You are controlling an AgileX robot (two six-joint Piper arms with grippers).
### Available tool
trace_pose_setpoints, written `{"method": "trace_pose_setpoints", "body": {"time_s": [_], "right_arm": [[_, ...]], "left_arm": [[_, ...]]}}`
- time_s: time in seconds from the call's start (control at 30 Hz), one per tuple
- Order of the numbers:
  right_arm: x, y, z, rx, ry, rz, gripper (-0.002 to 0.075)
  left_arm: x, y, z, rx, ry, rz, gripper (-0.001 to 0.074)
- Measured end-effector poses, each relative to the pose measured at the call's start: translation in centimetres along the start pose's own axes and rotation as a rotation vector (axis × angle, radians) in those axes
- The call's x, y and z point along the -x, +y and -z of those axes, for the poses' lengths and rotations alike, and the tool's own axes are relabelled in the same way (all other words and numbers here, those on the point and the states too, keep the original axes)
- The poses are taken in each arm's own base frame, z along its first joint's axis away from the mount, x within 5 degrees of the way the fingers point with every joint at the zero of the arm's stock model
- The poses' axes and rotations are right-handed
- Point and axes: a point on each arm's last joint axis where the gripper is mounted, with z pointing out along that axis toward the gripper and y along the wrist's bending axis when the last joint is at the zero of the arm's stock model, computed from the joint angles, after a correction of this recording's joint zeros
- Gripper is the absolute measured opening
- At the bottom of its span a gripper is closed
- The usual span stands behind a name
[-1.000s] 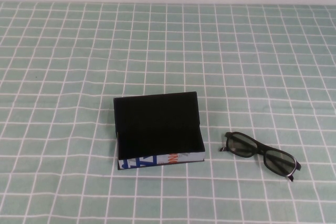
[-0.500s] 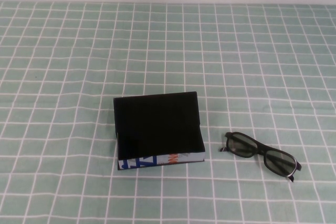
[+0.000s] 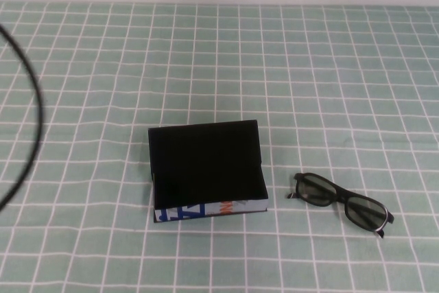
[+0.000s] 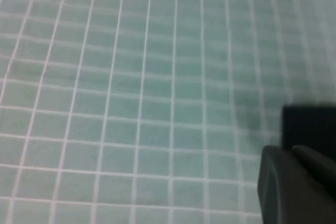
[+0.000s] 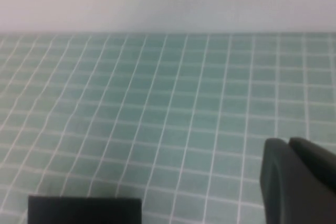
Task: Return glasses to glasses case
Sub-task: Pick up the glasses from the table
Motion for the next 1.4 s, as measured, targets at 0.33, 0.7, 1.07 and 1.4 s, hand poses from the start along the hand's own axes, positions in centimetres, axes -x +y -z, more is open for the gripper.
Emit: {"method": "trace_pose_setpoints", "body": {"time_s": [0.33,0.7,1.07,1.4], "right_arm": [[-2.6,-0.8,-5.2,0.002,0.283,0.157,-0.0015],[-5.7,-1.7,-9.8,0.146,0.529,0.564,0.0015],[-10.9,-1.4,-14.0,0.315,0.650,0.645,0.0283],[-16.0,-0.9,-16.0,0.339,0.728,0.660,0.0360]], "left_arm": [[1.6,-2.5,-9.5,-0.225,0.177,-0.221,-0.0006],[0.0,-4.3,-15.8,-0.458,0.403,-0.241,-0.0006],[-0.1,-4.5,-15.6,-0.488,0.411,-0.255,-0.0005],[-0.3,-4.6,-15.6,-0.503,0.414,-0.253,-0.0006]]}}
